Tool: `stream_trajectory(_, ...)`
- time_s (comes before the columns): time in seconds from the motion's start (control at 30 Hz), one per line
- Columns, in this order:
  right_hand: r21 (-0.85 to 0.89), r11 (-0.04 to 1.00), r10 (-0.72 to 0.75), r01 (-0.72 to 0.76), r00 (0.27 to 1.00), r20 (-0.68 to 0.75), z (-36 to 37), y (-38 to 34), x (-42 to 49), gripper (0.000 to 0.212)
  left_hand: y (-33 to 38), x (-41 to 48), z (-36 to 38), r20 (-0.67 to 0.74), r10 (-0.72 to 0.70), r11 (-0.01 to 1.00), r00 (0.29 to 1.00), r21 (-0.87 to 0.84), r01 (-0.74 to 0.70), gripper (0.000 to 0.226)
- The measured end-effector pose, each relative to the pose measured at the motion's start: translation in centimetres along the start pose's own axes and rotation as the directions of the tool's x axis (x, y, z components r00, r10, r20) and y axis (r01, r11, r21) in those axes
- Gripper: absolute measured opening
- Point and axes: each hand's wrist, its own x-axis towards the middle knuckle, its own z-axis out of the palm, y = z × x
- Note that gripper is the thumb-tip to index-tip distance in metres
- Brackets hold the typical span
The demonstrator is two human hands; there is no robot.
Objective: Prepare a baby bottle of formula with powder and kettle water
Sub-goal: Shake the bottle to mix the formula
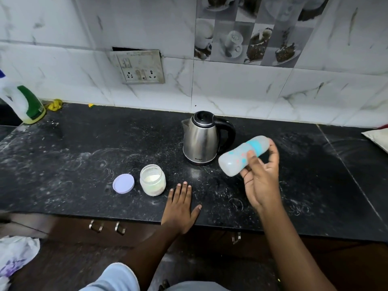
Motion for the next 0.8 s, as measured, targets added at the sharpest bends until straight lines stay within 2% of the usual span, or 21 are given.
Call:
stream_trajectory(0.03,-0.017,1.000,0.010,-0.010,1.000,-0.009,0.1,0.2,-0.1,0.077,0.0,0.0,0.0,0.001,0.000,1.000,1.000,0.004,0.000,0.092)
stream_trajectory(0.1,-0.170,0.982,0.102,-0.078,0.985,0.141,0.2,0.8,-0.7,0.078,0.0,0.0,0.0,0.005,-0.002,1.000,1.000,0.008,0.002,0.088)
stream_trajectory(0.17,-0.192,0.977,0.137,-0.094,0.966,0.221,0.0,0.5,-1.0,0.081,0.0,0.0,0.0,-0.008,-0.002,1.000,1.000,0.005,0.002,0.087)
stream_trajectory(0.27,0.004,1.000,0.002,-0.002,1.000,0.024,-0.1,0.0,-0.3,0.079,0.1,0.0,0.0,-0.008,0.002,1.000,1.000,-0.001,-0.002,0.087)
stream_trajectory(0.3,0.001,1.000,0.000,0.000,1.000,-0.010,-0.2,0.0,-0.3,0.079,0.1,0.0,0.1,-0.008,0.002,1.000,1.000,-0.001,-0.002,0.087)
stream_trajectory(0.33,-0.044,0.999,0.031,-0.030,0.999,0.015,-0.2,0.3,-0.4,0.079,0.1,0.0,0.0,-0.008,0.001,1.000,1.000,0.001,-0.001,0.087)
stream_trajectory(0.4,-0.201,0.972,0.156,-0.119,0.971,0.180,-0.6,0.8,-1.0,0.081,0.1,0.0,0.0,-0.010,0.001,1.000,1.000,0.000,-0.001,0.087)
stream_trajectory(0.47,-0.183,0.976,0.151,-0.115,0.969,0.196,-1.0,0.4,-1.0,0.082,0.0,0.0,0.0,-0.016,-0.001,1.000,1.000,-0.011,0.000,0.087)
stream_trajectory(0.53,-0.024,0.999,0.029,-0.029,1.000,0.008,-1.2,0.0,-0.2,0.077,0.0,0.0,0.0,-0.015,0.003,1.000,1.000,-0.016,-0.004,0.087)
stream_trajectory(0.6,-0.015,1.000,-0.007,0.005,0.996,-0.095,-1.3,0.1,0.1,0.074,0.1,-0.1,0.0,-0.017,0.003,1.000,1.000,-0.006,-0.003,0.087)
stream_trajectory(0.73,-0.275,0.954,0.171,-0.121,0.972,0.163,-1.1,0.5,-0.9,0.087,0.1,-0.1,0.0,-0.008,0.001,1.000,1.000,-0.001,-0.001,0.087)
stream_trajectory(0.8,-0.169,0.984,0.066,-0.050,0.993,0.093,-1.2,0.0,-0.2,0.084,0.0,-0.1,-0.1,-0.005,0.001,1.000,1.000,-0.002,-0.001,0.087)
